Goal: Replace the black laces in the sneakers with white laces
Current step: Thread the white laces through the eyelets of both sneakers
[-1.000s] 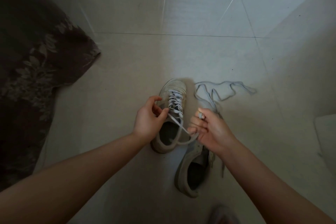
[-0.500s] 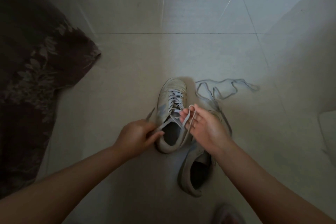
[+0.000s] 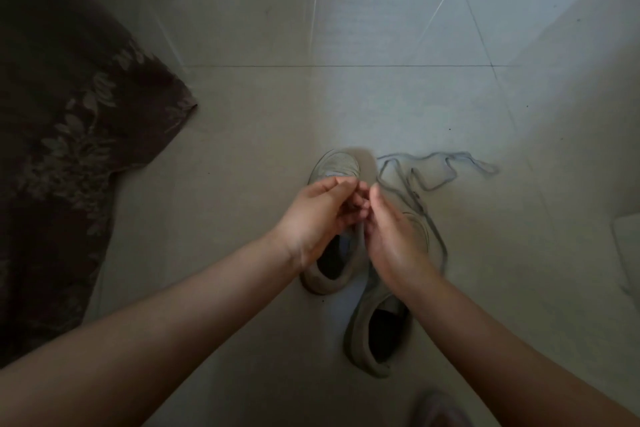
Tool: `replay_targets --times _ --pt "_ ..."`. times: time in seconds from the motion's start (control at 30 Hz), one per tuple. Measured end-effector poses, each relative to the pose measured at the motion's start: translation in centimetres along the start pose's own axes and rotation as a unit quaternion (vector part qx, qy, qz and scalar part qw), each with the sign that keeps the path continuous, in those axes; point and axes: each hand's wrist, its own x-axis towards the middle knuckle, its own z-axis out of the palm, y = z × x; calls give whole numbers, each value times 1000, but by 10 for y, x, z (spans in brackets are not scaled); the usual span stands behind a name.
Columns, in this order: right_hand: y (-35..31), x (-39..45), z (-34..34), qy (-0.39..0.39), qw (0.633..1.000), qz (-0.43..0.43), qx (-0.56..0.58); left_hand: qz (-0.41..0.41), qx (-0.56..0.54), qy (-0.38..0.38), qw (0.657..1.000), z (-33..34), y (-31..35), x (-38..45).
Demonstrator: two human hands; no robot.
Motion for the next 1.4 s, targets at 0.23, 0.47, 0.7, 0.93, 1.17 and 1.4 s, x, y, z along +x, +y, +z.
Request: replay_targets --times 0.23,0.47,0.7,0.93,1.17,1.4 --pt "16 -1 -13 -7 982 18 -186 81 255 26 963 -26 -12 -3" --pt "30 -10 -8 65 935 -78 -339 173 419 106 885 -54 -40 -8" --pt "48 -29 -27 55 846 -189 -495 302 715 34 630 -75 -47 -15" --pt "49 -48 -34 -47 690 -289 -662 355 771 -50 526 -85 -55 -25" --pt "50 -50 -51 -77 677 -286 -674 372 803 -110 452 -92 -50 -24" --pt "47 -22 -26 -97 604 -250 -750 354 834 -75 416 -103 -35 -11"
